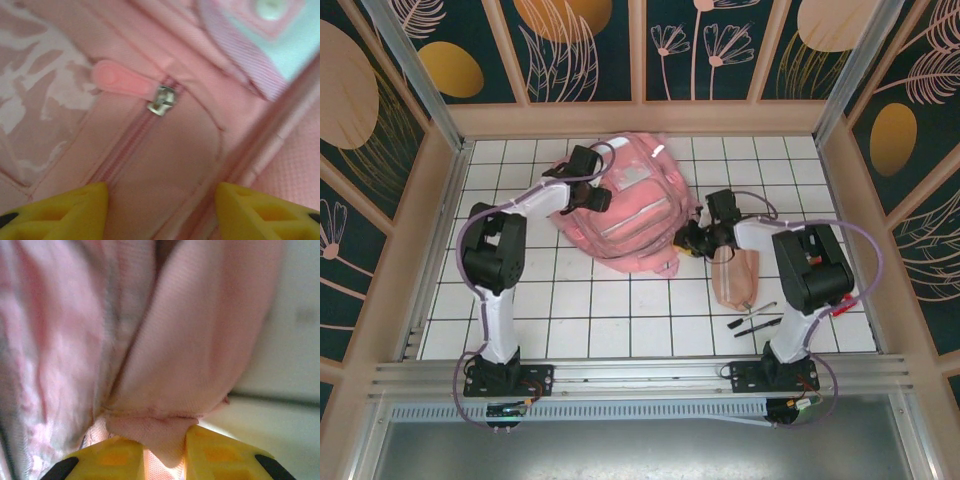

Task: Pack the student bag

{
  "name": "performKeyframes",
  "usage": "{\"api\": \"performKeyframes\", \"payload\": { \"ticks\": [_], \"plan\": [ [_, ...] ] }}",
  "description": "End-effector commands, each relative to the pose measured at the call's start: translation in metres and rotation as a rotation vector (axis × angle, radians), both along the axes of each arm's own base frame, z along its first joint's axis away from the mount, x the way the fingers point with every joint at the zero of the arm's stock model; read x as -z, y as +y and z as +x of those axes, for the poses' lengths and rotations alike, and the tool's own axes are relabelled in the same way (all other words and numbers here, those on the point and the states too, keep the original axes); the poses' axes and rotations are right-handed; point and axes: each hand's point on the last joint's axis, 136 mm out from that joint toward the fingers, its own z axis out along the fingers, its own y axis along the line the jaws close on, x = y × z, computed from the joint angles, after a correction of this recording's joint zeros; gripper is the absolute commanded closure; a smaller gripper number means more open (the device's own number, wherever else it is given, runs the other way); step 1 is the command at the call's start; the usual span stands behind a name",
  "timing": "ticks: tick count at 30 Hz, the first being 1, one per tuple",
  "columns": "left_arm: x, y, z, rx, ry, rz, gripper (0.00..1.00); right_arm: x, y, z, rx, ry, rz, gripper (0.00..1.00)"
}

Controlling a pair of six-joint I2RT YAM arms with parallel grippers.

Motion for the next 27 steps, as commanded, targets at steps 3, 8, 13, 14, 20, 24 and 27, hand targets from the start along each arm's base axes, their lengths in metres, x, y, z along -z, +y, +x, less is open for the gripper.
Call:
{"api": "performKeyframes", "payload": {
  "ticks": [3, 8, 13, 14, 20, 24, 27],
  "plan": [
    [0.027, -0.02, -0.157, 0.201, 0.41, -0.039, 0.43, 0.01, -0.027, 0.086, 0.076, -0.127, -0.008, 0.72],
    [-0.009, -0.085, -0.212, 0.318, 0.498, -0.333, 0.43, 0.002, -0.039, 0.138, 0.115, -0.144, 0.037, 0.6],
    [-0.105, -0.111, -0.177, 0.377, 0.258, -0.462, 0.41, -0.037, -0.059, 0.14, 0.161, -0.171, 0.041, 0.47],
    [-0.125, -0.111, -0.167, 0.389, 0.182, -0.451, 0.4, -0.043, -0.064, 0.132, 0.172, -0.171, 0.038, 0.46],
    [-0.127, -0.07, -0.133, 0.377, -0.057, -0.144, 0.36, -0.059, -0.076, 0.059, 0.15, -0.185, -0.045, 0.43],
    [-0.075, -0.054, -0.145, 0.356, 0.05, -0.058, 0.39, -0.051, -0.068, -0.002, 0.071, -0.163, -0.115, 0.42],
    [-0.05, -0.038, -0.144, 0.277, 0.06, 0.003, 0.39, -0.044, -0.057, -0.043, -0.015, -0.162, -0.179, 0.43]
  ]
}}
